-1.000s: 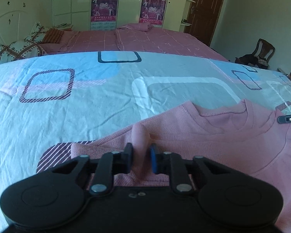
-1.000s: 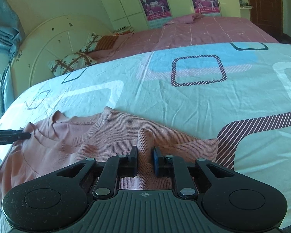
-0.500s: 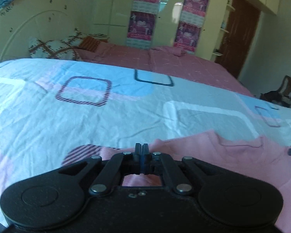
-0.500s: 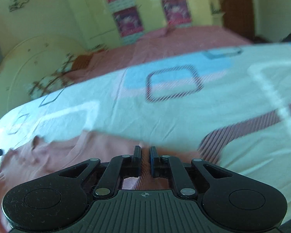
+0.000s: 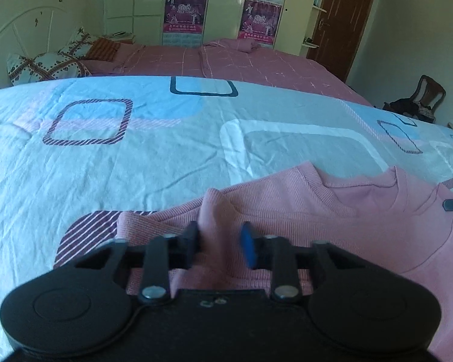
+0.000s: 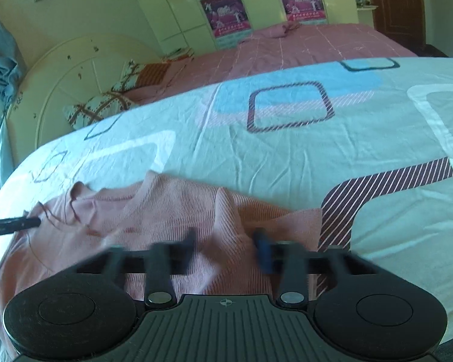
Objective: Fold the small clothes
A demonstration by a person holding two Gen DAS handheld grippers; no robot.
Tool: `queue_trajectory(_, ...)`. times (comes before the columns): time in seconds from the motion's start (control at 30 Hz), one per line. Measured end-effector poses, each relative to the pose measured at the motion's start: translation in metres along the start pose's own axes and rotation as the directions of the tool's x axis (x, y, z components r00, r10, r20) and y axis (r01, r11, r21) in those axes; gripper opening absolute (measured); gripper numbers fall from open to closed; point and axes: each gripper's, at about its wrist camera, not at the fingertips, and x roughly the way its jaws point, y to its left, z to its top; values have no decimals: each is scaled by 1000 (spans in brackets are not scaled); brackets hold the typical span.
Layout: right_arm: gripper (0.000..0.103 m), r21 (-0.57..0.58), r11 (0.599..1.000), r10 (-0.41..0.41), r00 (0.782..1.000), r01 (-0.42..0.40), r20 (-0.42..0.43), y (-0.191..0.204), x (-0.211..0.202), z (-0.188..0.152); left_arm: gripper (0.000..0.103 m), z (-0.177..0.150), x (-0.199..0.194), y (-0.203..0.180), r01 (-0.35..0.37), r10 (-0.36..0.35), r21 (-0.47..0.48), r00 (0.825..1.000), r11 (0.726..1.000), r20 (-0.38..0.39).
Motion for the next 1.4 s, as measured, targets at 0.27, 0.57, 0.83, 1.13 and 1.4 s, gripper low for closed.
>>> queue_trajectory(0.27, 8, -28, 1000, 11, 991, -8, 132, 14, -23, 8, 4, 0, -40, -2, -71, 81, -60, 977, 996, 197)
queue_trajectory(0.57, 8, 58, 991, -123, 988, 118, 98, 7, 22, 1, 3, -17, -7, 0, -229, 238, -86, 963, 970, 126)
queue_trajectory(0.83, 33, 84, 993, -96, 982, 83, 165, 7, -15, 2, 33, -14, -28, -12, -271, 276, -58, 950, 961, 144)
queue_trajectory(1.13, 38, 138, 989, -58, 996, 48, 69, 4, -59, -48, 61, -37, -81, -46, -185, 175, 36, 966, 982, 190)
queue_trajectory(1.4, 20, 38, 989, -144, 989, 145, -22, 26, -67, -81, 61, -76, -79, -68, -137, 129, 69, 985, 988, 113)
